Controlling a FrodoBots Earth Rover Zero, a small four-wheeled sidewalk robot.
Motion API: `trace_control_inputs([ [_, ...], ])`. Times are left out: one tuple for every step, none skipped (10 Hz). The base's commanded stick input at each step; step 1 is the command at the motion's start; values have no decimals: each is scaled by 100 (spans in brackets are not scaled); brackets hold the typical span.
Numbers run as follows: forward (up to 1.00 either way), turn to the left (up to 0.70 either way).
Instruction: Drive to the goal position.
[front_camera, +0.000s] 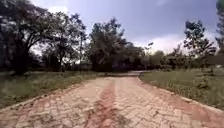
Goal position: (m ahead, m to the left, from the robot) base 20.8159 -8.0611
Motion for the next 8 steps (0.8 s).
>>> trace_control_inputs([
  [70, 0],
  [70, 0],
  [70, 0],
  [70, 0],
  [70, 0],
  [70, 0],
  [70, 0],
  [70, 0],
])
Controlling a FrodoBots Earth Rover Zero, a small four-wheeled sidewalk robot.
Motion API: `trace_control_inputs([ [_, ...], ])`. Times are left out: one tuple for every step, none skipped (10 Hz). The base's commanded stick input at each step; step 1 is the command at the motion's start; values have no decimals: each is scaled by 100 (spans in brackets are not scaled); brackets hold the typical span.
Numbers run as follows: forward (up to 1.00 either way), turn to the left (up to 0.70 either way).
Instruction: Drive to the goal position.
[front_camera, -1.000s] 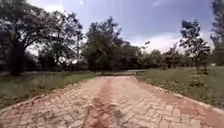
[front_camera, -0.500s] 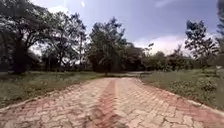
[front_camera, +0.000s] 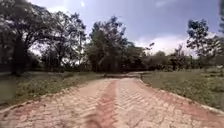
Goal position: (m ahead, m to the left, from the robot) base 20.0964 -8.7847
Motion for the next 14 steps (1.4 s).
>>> trace_control_inputs([
  [70, 0],
  [70, 0],
  [70, 0],
  [70, 0],
  [70, 0],
  [70, 0],
  [70, 0],
  [70, 0],
  [70, 0],
  [70, 0],
  [70, 0],
  [70, 0],
  [70, 0],
  [70, 0],
])
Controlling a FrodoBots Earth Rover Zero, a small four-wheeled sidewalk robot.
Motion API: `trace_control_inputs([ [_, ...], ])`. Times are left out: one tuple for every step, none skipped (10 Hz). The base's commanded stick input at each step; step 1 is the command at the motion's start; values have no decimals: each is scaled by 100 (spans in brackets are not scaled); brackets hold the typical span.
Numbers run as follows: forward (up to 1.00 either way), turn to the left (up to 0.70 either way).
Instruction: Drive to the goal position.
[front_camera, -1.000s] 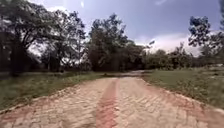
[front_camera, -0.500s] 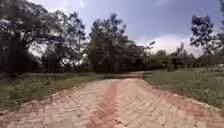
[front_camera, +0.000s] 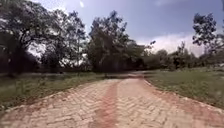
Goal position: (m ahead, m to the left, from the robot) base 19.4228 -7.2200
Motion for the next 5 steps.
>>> trace_control_inputs([
  [70, 0],
  [70, 0],
  [70, 0],
  [70, 0],
  [70, 0],
])
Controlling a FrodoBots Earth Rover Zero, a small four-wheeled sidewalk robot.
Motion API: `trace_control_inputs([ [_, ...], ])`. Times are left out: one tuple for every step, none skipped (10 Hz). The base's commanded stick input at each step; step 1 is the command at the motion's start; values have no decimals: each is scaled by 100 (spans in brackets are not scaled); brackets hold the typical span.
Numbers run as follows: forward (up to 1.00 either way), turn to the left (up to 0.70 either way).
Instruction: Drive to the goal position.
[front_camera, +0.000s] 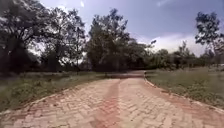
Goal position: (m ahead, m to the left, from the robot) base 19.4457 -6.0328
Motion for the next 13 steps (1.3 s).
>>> trace_control_inputs([
  [70, 0],
  [70, 0],
  [70, 0],
  [70, 0],
  [70, 0],
  [70, 0],
  [70, 0],
  [70, 0],
  [70, 0],
  [70, 0],
  [70, 0],
  [70, 0],
  [70, 0],
])
